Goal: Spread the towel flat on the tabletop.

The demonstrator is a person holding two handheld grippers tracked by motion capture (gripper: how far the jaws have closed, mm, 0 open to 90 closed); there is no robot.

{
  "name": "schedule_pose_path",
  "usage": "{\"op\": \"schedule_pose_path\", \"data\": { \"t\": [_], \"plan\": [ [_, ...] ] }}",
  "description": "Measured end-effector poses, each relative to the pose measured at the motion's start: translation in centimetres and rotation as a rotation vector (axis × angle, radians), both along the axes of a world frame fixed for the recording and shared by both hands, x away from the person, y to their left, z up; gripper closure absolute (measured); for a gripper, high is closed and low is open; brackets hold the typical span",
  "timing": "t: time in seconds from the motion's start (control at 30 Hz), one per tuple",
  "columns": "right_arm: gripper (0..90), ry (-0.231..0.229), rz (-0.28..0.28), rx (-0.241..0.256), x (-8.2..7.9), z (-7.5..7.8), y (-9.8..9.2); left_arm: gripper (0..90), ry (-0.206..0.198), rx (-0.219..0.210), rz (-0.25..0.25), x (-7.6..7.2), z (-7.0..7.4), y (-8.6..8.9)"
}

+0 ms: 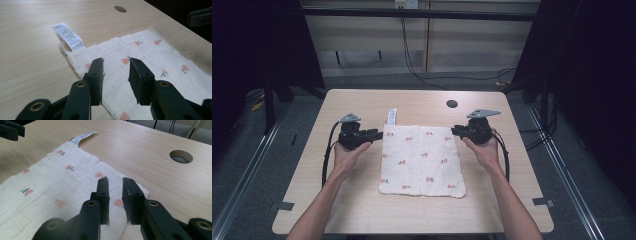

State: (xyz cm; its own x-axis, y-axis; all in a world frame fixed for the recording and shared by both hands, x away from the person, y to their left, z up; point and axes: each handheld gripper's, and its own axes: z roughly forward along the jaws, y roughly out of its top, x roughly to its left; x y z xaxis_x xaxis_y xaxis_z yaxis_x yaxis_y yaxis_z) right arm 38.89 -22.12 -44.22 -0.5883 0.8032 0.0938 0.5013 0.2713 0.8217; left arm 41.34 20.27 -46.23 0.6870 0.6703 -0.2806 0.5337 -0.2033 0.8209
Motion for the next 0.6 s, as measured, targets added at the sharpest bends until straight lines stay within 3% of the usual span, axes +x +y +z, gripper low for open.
{"op": "schedule_pose_path", "data": {
  "t": [0.27,0.4,0.47,0.6],
  "plan": [
    [69.7,0.046,0.111,-0.011,-2.9,0.5,0.2,67.2,-0.011,0.040,-0.138,-3.3,0.2,-0.1],
    [66.5,0.078,0.174,-0.039,-4.9,-0.2,0.5,68.0,0.013,0.091,-0.196,-5.0,-0.7,-0.3],
    [66.2,0.103,0.193,-0.037,-5.9,-0.7,0.4,68.6,0.019,0.095,-0.217,-5.7,-0.7,-0.3],
    [66.5,0.133,0.201,-0.024,-7.8,-1.6,0.0,68.7,0.024,0.118,-0.268,-7.8,-0.9,-0.5]
  ]
}}
